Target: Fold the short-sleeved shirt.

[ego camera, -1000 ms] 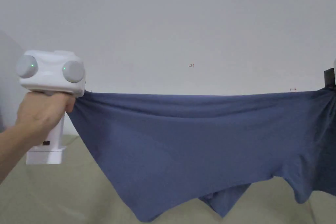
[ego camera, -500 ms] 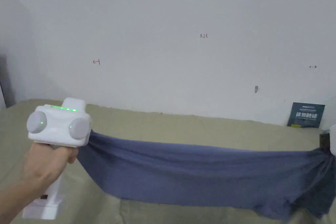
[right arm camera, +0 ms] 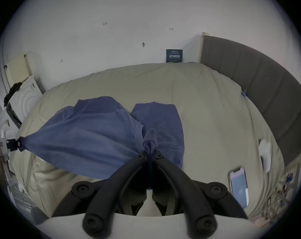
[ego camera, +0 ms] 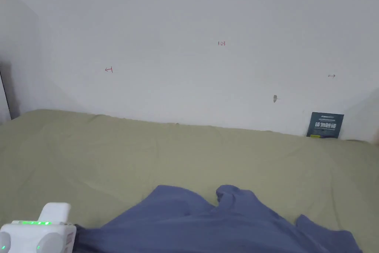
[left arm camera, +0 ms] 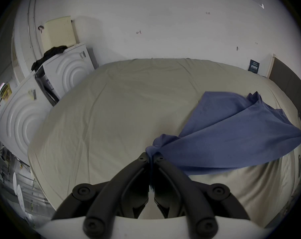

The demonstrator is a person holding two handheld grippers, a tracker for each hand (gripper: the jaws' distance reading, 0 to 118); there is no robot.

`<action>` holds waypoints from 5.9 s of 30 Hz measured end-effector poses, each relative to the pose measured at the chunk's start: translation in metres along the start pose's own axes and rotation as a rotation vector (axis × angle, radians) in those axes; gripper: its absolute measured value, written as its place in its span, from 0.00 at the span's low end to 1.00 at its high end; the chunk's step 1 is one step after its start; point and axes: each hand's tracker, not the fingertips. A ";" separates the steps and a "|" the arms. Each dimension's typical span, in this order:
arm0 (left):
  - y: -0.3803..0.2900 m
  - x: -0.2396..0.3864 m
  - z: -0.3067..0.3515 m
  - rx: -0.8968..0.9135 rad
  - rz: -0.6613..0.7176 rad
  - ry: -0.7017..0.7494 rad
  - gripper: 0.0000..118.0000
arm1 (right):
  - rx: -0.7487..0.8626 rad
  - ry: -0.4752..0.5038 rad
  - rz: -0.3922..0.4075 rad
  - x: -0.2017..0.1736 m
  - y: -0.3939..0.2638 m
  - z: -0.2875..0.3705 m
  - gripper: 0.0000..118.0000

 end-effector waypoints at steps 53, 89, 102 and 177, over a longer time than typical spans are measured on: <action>-0.152 -0.090 0.096 -0.005 0.165 -0.177 0.91 | 0.190 0.076 0.014 -0.129 -0.186 0.156 0.00; -0.118 -0.038 0.014 -0.116 0.063 -0.200 0.00 | 0.042 0.035 0.097 -0.116 -0.056 0.007 0.01; -0.111 -0.044 0.005 -0.148 0.099 -0.227 0.00 | -0.276 -0.035 0.282 -0.108 0.064 -0.226 0.99; 0.320 0.030 0.241 0.470 -0.009 0.000 0.00 | 0.546 -0.046 0.161 -0.085 0.367 0.217 0.01</action>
